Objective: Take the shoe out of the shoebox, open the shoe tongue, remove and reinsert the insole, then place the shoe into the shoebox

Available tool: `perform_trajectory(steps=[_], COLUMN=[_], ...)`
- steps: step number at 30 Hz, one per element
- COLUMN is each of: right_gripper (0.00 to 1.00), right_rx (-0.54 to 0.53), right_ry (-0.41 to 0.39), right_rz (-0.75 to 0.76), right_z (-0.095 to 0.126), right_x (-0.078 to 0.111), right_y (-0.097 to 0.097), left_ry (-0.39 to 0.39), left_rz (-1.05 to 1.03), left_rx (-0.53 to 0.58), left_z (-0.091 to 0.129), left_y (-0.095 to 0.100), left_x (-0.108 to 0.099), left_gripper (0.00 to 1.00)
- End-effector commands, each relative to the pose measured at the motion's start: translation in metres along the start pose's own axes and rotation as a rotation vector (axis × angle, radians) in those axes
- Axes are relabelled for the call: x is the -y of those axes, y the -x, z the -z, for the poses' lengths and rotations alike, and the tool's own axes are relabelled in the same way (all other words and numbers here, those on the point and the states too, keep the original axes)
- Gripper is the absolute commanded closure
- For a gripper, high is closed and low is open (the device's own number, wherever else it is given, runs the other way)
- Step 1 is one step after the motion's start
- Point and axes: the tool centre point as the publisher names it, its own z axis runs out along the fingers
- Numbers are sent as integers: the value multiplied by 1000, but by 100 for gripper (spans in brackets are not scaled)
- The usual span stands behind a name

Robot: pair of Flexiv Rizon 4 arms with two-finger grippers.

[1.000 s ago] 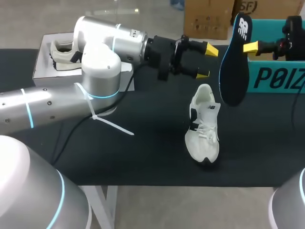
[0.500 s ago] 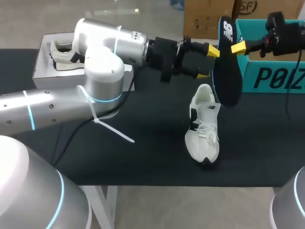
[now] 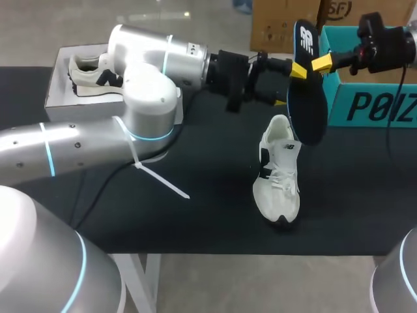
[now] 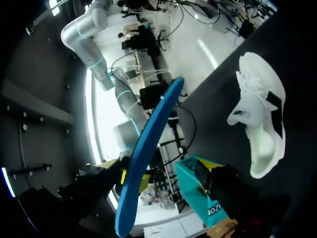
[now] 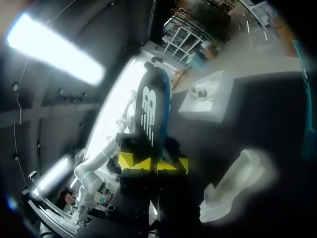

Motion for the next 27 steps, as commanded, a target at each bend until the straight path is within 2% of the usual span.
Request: perform_trajectory(steps=[1,3,4,5,8,21,22,24,25,27], right_gripper=[100,100,100,100,100,100,92,54,2,0], right_rx=[-1,-4,-6,-7,-11,-17,-20,-17,-16,-20], right_ry=[-3,-5,-5,-6,-9,-1,5,15,23,43], right_rz=[0,1,2,3,5,-5,-6,-9,-8,1], right_z=[-4,-6,-6,-7,-8,-11,-11,-10,-9,-7], right_x=[-2,-2,-2,-3,-3,-1,-1,1,2,5], right_y=[1,1,1,1,1,2,2,2,3,3], left_ry=[19,25,33,35,41,51,52,53,54,59], left_rz=[-1,-2,-2,-2,-4,12,15,23,26,33], left_rx=[-5,-5,-8,-8,-11,5,8,15,17,18], left_z=[-7,-7,-7,-8,-8,-3,-2,0,1,3], left_y=[0,0,0,0,-1,-4,-5,-6,-7,-8], left_x=[-2,-3,-3,-3,-4,-2,-2,-2,-3,-3], left_gripper=[5,17,41,59,100,100,100,100,100,100])
